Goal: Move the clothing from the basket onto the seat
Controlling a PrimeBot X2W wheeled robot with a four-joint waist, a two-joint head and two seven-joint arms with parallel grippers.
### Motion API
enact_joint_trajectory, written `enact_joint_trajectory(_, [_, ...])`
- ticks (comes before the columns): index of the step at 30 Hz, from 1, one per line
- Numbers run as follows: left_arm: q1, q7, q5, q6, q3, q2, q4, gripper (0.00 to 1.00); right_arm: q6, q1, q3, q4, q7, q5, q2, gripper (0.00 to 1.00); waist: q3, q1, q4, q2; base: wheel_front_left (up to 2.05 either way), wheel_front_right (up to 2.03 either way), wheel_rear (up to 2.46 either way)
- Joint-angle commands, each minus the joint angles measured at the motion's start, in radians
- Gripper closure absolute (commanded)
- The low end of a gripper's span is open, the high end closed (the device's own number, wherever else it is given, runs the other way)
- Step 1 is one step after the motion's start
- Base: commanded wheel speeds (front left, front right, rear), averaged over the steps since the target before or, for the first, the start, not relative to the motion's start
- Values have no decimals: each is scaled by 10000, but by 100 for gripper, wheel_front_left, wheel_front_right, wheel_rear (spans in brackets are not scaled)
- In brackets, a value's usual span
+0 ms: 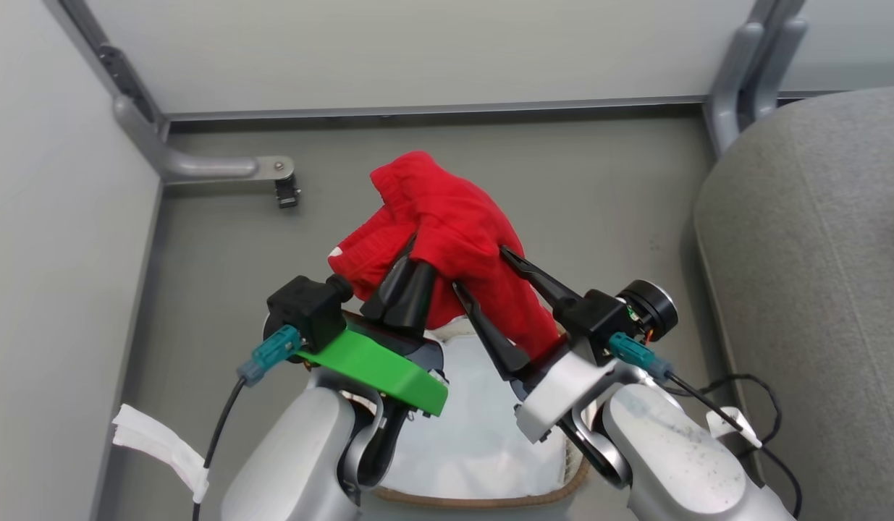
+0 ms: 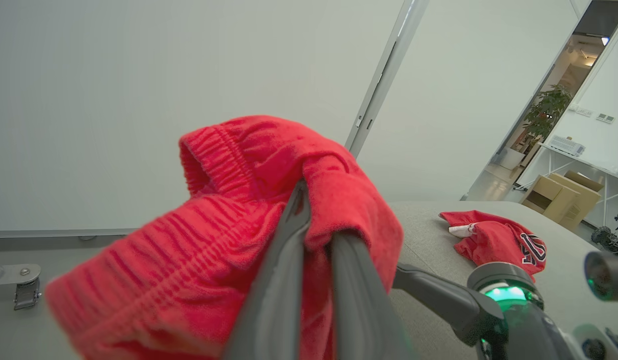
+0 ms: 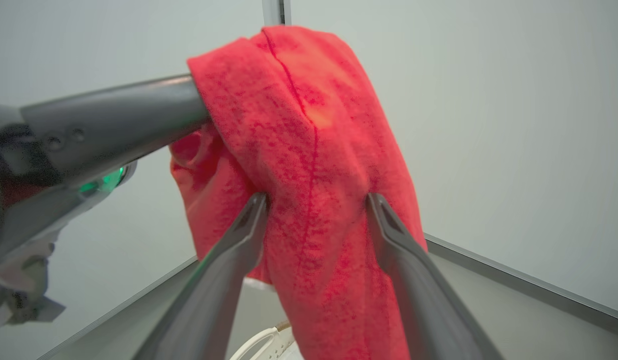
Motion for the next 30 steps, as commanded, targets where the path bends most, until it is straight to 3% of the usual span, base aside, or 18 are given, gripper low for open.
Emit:
enact_joint_trajectory(1, [-171, -39, -106, -28, -85, 23, -66, 100, -14, -180, 77, 156, -22, 26, -38, 0, 141, 0, 410, 0, 0, 0, 0])
enact_joint_trajectory(6, [-173, -37, -485, -28, -597, 17, -200, 100, -14, -556, 419, 687, -22, 127, -41, 0, 170, 0, 704, 0, 0, 0, 0])
enact_joint_trajectory(7, [-171, -39, -527, -28, -663, 19, -215, 100, -14, -576, 441, 736, -22, 150, -41, 24, 168, 0, 731, 0, 0, 0, 0])
enact_joint_trajectory(9, [-172, -37, -627, -28, -766, 17, -238, 100, -14, -597, 492, 838, -22, 236, -43, 100, 163, 0, 778, 0, 0, 0, 0])
enact_joint_trajectory(16, [-227, -40, -132, -23, -626, 16, -81, 100, -14, -456, 251, 977, -20, 414, -47, 100, 195, 0, 655, 0, 0, 0, 0])
enact_joint_trajectory(17, [-145, -42, 108, 16, -424, 12, -67, 33, -14, -357, 127, 934, -20, 448, -49, 100, 163, 0, 475, 0, 0, 0, 0])
enact_joint_trajectory(18, [-43, -42, 186, 30, -365, 17, -11, 0, -14, -310, 43, 857, -21, 463, -50, 100, 151, 0, 333, 0, 0, 0, 0])
enact_joint_trajectory(23, [80, -37, 906, 19, -95, 21, 202, 0, -13, -76, -363, 594, -21, 470, -40, 100, 187, 0, -558, 0, 0, 0, 0])
enact_joint_trajectory(30, [365, -25, 1589, -22, 380, 72, 495, 0, -14, 211, -1059, 198, -21, 247, -41, 100, 496, 0, -2544, 0, 0, 0, 0])
